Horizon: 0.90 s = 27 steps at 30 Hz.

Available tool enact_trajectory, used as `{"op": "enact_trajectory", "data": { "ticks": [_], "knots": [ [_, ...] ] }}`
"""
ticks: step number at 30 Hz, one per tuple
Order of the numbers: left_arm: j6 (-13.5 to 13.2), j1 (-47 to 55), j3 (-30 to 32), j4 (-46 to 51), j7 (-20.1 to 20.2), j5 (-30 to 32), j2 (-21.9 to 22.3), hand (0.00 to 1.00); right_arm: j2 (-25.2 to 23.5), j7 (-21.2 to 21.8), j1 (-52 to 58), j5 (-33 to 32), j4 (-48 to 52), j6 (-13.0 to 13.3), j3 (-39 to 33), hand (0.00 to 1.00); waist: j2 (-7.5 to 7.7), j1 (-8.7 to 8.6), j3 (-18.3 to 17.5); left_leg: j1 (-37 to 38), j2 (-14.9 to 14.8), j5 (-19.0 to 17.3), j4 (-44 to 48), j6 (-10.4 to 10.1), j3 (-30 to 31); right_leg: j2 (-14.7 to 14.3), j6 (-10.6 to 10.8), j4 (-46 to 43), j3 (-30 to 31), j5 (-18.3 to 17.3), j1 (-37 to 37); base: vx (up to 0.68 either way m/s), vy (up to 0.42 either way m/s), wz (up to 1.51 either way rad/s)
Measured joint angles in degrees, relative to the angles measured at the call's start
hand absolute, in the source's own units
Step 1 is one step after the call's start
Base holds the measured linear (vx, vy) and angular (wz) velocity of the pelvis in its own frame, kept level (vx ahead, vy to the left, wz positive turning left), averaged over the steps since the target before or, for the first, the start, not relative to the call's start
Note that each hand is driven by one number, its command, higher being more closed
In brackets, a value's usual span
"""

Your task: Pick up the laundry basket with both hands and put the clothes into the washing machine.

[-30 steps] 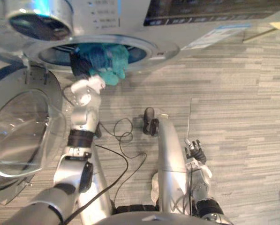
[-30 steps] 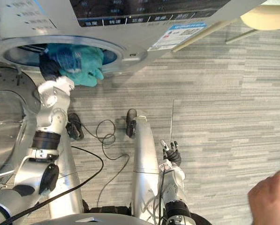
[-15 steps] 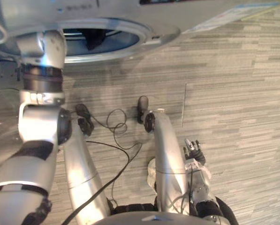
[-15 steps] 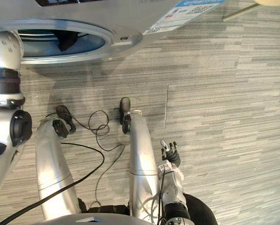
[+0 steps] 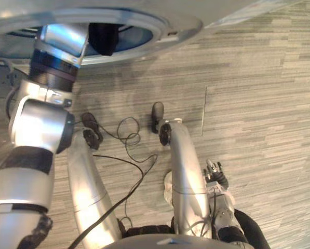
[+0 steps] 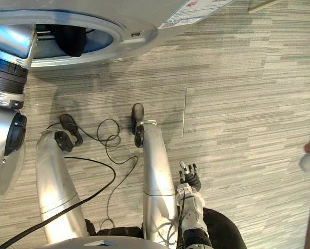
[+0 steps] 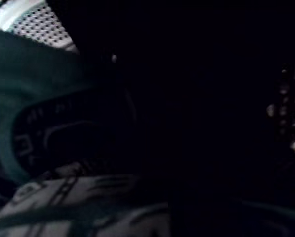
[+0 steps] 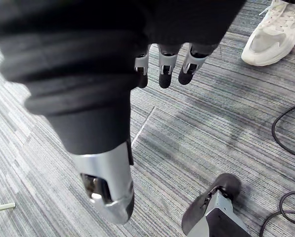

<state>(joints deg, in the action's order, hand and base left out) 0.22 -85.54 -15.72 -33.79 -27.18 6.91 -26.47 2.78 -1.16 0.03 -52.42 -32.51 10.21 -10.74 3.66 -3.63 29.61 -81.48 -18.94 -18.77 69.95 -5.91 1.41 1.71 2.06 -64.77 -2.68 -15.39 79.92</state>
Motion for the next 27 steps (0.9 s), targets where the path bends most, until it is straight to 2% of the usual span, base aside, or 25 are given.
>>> {"op": "enact_trajectory", "data": {
  "ticks": [4, 7, 11, 15, 18, 21, 24, 27],
  "knots": [
    [1.95, 0.33, 1.18, -3.47, 0.81, 0.11, 1.29, 0.0, 0.03, 0.0, 0.03, -0.14, -0.18, 0.14, 0.17, 0.0, 0.08, -0.17, 0.04, -0.31, -0.02, 0.04, 0.0, 0.03, 0.0, -0.01, -0.07, 0.0, 0.03, 0.06, 0.33, 0.0, 0.0, 0.0],
    [2.45, 1.12, 3.3, -4.78, 1.26, 0.14, 2.89, 0.0, 0.11, -0.01, 0.03, -0.16, -0.52, 0.23, 0.5, 0.0, 0.27, -0.17, 0.14, -0.32, -0.01, 0.05, 0.0, 0.03, 0.02, -0.01, -0.08, -0.04, 0.0, 0.07, 0.33, 0.0, 0.0, 0.0],
    [3.07, 2.87, 9.31, -8.01, 1.2, -0.58, 5.61, 0.0, 0.15, -0.03, 0.03, -0.16, -0.7, 0.27, 0.95, 0.0, 0.29, -0.15, 0.15, -0.33, 0.03, 0.06, -0.02, 0.02, 0.09, 0.02, -0.07, -0.06, -0.07, 0.06, 0.28, 0.0, 0.0, 0.0],
    [2.91, 5.8, 13.86, -8.59, -0.17, -8.53, 8.18, 0.0, 0.22, -0.19, 0.03, -0.14, -0.8, 0.28, 1.08, 0.0, 0.29, -0.09, 0.15, -0.32, 0.17, 0.24, -0.15, 0.09, 0.11, 0.17, -0.06, -0.17, -0.12, 0.05, 0.25, -0.01, 0.002, 0.02],
    [2.07, 9.24, 17.19, -7.74, -1.69, -14.12, 11.84, 0.0, 0.31, -0.31, 0.02, -0.05, -1.0, 0.32, 1.09, 0.0, 0.28, -0.01, 0.15, -0.24, 0.4, 0.59, -0.49, 0.23, 0.16, 0.48, -0.07, -0.18, -0.32, 0.05, 0.07, -0.01, 0.005, 0.09],
    [1.24, 15.79, 18.62, -1.55, -4.29, -17.99, 15.55, 0.0, 0.41, -0.74, 0.02, 0.07, -1.29, 0.79, 1.2, 0.0, 0.28, 0.01, 0.15, 0.69, 1.05, 1.2, -1.35, 0.07, 0.22, 1.02, -0.09, -0.05, -0.5, 0.05, -0.74, -0.01, 0.002, 0.13],
    [0.38, 28.25, 18.52, 8.51, -6.67, -17.77, 20.31, 0.0, 0.31, -1.02, 0.01, 0.6, -1.3, 1.3, 1.6, 0.0, 0.26, 0.23, 0.16, 4.31, 1.45, 2.16, -4.03, -0.07, -0.02, 1.53, -0.32, 1.62, -0.96, 0.16, -4.11, -0.02, -0.012, 0.2],
    [0.28, 39.43, 17.68, 15.85, -7.27, -14.55, 23.18, 0.0, -0.04, -1.65, 0.04, 1.09, -1.22, 2.02, 1.7, 0.0, 0.22, 0.67, 0.18, 8.17, 2.22, 3.1, -7.22, -0.09, -0.35, 2.07, -0.33, 3.34, -1.19, -0.1, -7.52, -0.01, -0.031, 0.22]
  ]
}}
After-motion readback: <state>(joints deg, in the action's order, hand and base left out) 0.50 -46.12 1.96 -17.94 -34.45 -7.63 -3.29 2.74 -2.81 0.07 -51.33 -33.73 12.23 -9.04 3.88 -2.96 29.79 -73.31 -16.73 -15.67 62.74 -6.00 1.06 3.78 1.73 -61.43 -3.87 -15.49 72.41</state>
